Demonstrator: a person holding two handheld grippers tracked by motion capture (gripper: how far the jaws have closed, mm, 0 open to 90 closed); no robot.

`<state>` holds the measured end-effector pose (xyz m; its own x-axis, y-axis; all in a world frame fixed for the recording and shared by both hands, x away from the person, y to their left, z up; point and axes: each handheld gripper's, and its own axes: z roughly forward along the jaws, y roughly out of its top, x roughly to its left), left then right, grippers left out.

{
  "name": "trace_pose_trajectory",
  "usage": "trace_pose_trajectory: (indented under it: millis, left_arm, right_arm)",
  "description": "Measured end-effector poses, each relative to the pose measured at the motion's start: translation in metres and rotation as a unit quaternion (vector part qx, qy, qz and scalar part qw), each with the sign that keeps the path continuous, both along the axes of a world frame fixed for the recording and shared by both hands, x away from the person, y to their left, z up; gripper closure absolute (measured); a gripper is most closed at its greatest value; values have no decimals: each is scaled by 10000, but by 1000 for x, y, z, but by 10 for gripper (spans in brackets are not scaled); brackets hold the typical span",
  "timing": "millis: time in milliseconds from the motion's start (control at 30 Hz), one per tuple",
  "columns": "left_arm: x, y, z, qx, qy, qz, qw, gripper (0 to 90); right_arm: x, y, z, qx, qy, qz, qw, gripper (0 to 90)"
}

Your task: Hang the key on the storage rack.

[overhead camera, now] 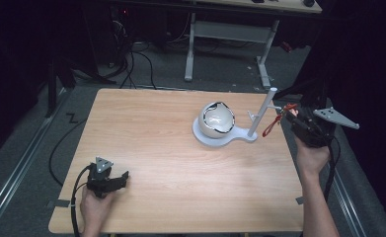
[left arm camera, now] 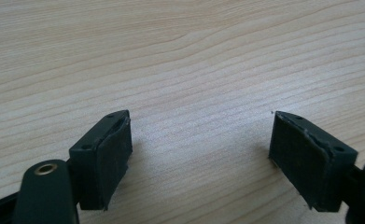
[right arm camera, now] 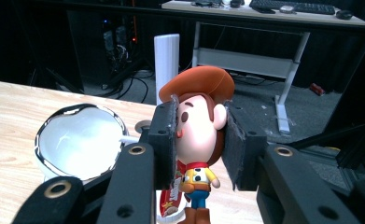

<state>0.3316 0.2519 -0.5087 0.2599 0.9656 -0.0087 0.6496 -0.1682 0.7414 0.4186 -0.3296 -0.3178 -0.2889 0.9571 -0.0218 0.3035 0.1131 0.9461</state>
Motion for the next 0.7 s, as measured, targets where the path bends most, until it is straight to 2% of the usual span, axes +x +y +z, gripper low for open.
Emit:
trace_pose_trajectory:
  millis: [267,700]
  left_arm:
    - [0,0,0,0,0,0,10000,216]
    - [0,0,0,0,1,0,10000,216]
  right_arm:
    - [11,3,8,-60,43,-13,10000,673]
    - [25,6,8,-150,221,-88,9996,673]
